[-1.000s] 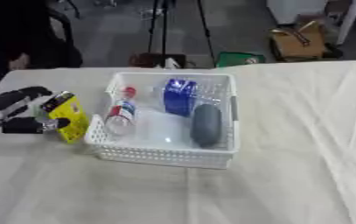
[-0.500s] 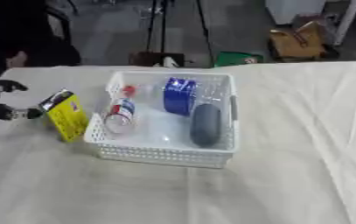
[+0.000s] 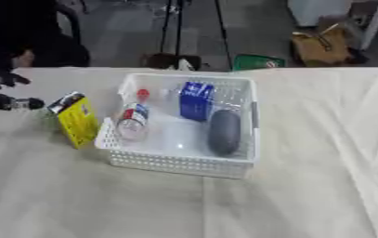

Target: Pick up objects on the table and place them in the box.

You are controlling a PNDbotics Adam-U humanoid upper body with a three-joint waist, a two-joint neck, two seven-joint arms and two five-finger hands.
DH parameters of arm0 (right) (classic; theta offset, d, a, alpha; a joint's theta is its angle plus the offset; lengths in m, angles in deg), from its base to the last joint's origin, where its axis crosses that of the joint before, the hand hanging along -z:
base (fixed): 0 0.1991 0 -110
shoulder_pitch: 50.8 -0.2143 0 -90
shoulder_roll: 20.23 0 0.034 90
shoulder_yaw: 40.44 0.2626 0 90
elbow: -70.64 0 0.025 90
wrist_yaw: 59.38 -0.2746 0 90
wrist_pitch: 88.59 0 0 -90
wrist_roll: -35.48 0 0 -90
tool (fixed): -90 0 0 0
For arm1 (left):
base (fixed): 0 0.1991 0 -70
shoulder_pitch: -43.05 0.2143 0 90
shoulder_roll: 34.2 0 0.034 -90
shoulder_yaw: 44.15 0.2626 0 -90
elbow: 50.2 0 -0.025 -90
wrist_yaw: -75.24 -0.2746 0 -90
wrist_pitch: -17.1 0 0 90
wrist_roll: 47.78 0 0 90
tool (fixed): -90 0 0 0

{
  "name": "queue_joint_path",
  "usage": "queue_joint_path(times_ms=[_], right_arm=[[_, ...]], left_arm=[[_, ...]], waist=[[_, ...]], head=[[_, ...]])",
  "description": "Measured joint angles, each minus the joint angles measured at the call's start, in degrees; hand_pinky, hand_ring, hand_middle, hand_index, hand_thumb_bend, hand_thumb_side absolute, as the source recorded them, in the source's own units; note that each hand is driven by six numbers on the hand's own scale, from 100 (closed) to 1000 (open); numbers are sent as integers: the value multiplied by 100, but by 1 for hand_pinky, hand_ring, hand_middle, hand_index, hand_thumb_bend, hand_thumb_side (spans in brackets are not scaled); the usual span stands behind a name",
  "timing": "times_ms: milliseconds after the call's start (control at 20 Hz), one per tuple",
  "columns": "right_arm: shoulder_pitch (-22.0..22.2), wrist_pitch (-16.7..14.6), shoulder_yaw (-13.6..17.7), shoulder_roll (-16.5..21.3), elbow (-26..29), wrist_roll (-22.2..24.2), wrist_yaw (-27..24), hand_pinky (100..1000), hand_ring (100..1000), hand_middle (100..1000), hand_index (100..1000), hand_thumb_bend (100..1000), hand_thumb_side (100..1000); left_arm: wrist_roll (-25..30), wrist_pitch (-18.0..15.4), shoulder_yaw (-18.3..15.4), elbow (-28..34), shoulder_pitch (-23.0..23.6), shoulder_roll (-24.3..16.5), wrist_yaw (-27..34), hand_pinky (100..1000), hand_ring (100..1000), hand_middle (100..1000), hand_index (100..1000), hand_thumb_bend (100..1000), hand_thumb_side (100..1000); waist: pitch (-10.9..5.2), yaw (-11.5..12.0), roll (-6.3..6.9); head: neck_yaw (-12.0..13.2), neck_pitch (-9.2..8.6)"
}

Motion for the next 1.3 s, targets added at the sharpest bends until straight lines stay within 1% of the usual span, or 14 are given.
queue_joint_path(times_ms=[500, 1000, 1300], right_arm=[[0, 5, -16, 0, 0, 41, -32, 780, 764, 626, 832, 100, 1000], [1, -3, -34, -1, 0, 54, -72, 780, 764, 626, 833, 100, 1000], [1, -11, -34, -2, 0, 63, -75, 780, 764, 626, 833, 100, 1000]], left_arm=[[352, -126, 54, -382, -355, 37, -25, 1000, 1000, 1000, 1000, 698, 858], [435, -182, 182, -569, -522, 233, -188, 996, 1000, 1000, 1000, 691, 864], [442, -196, 230, -638, -544, 311, -268, 996, 1000, 1000, 1000, 691, 864]], waist=[[0, -31, 17], [0, -36, 35], [0, -36, 37]], head=[[44, 0], [46, 1], [46, 1]])
